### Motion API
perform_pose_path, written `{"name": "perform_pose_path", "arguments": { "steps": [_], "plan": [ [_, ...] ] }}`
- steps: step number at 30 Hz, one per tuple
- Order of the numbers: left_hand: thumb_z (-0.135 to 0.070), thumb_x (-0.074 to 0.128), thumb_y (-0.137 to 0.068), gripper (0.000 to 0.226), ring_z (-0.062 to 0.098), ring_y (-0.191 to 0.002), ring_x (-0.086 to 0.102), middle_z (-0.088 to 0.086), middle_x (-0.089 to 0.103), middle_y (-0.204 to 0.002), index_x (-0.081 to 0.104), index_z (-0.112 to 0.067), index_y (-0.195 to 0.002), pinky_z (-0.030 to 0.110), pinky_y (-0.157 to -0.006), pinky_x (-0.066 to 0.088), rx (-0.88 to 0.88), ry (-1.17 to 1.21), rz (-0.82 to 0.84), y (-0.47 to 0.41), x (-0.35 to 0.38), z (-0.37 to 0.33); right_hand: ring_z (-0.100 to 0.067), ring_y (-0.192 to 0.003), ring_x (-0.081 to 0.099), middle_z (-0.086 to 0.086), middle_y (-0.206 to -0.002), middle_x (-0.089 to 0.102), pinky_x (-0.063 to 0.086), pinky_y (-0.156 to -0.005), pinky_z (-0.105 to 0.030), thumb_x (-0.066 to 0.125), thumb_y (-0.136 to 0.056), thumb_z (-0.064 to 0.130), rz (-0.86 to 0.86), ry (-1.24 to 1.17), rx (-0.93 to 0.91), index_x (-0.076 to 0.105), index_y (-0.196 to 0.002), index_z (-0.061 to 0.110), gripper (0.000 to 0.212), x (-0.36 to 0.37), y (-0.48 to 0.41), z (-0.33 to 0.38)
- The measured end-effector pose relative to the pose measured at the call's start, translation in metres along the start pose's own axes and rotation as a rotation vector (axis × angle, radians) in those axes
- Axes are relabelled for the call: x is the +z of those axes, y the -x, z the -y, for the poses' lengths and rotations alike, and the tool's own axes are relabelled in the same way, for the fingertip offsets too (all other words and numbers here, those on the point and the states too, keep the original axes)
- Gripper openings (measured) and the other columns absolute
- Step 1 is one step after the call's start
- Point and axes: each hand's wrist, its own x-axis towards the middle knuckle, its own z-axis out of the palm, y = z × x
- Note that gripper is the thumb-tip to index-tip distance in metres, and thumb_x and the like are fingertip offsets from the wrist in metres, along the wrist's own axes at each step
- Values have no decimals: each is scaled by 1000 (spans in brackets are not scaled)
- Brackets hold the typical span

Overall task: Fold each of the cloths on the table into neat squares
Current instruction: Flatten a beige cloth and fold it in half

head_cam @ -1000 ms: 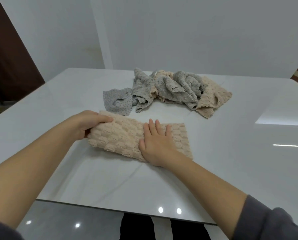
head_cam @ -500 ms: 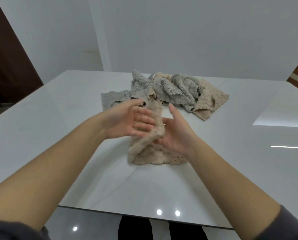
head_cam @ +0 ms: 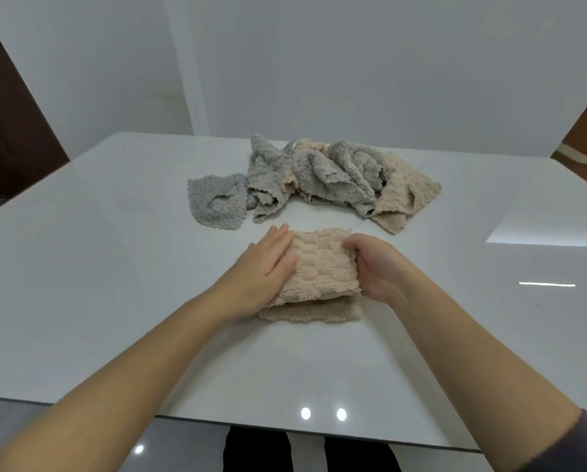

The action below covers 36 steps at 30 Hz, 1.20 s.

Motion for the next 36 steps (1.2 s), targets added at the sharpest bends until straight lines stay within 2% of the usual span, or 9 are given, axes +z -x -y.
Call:
{"name": "perform_pose_path", "arguments": {
  "steps": [8,11,14,17,21,24,28,32,36],
  "plan": [
    [-40,26,-105,57,-5,-145,-8,-15,2,-160,11,-21,-156,23,-119,-5,58,-99,23,0,16,-5,-22,-79,73,-12,-91,74,61,-64,-31,50,-100,22,105,27,18,61,-116,2,28,8,5,0],
    [-32,38,-104,30,-16,-127,35,-19,41,-144,46,-40,-132,12,-110,24,-117,468,-185,0,2,0,-28,-100,68,-16,-111,69,56,-86,-38,37,-102,38,278,-66,-18,56,-121,4,44,20,6,5],
    [-38,37,-103,37,10,-114,56,-2,51,-141,50,-22,-134,33,-95,47,-459,1009,-390,1,-31,26,-30,-111,61,-17,-122,62,48,-97,-39,29,-101,48,564,-112,-49,48,-135,2,60,44,8,11],
    [-46,30,-102,51,25,-76,70,15,66,-106,53,-4,-122,35,-61,57,-683,1254,-242,23,-68,54,-22,-131,49,-10,-144,49,36,-112,-35,32,-104,40,478,276,-200,38,-146,7,54,66,-2,1],
    [-49,36,-100,54,20,-48,61,8,60,-65,62,-6,-80,24,-51,51,-816,1058,-118,38,-86,66,-20,-150,6,-2,-164,10,4,-121,-39,23,-106,35,112,1407,-651,16,-156,13,55,71,-16,-33],
    [-46,56,-92,39,26,-71,67,11,69,-84,67,-9,-93,31,-70,54,-814,749,-136,27,-81,75,-25,-149,-15,-3,-164,-10,-7,-119,-54,14,-103,46,50,1728,-596,-1,-156,16,63,72,-26,-61],
    [-31,67,-85,23,25,-77,66,7,71,-86,67,-8,-85,35,-74,53,-752,371,-244,17,-70,78,-25,-148,-19,-2,-163,-14,-9,-117,-58,13,-101,51,-2,1828,-625,-3,-156,18,66,73,-31,-67],
    [-35,69,-81,31,26,-84,64,8,69,-85,68,-4,-83,34,-72,50,-721,125,-334,19,-68,80,-24,-149,-17,2,-163,-13,-11,-117,-57,12,-101,51,20,1859,-592,-5,-156,22,65,71,-31,-69],
    [-48,72,-78,44,26,-82,66,8,69,-84,67,-5,-83,36,-76,52,-772,158,-308,16,-72,90,-24,-149,-16,2,-163,-13,-11,-117,-57,12,-101,51,23,1867,-591,-5,-156,22,64,72,-31,-70]
  ]
}}
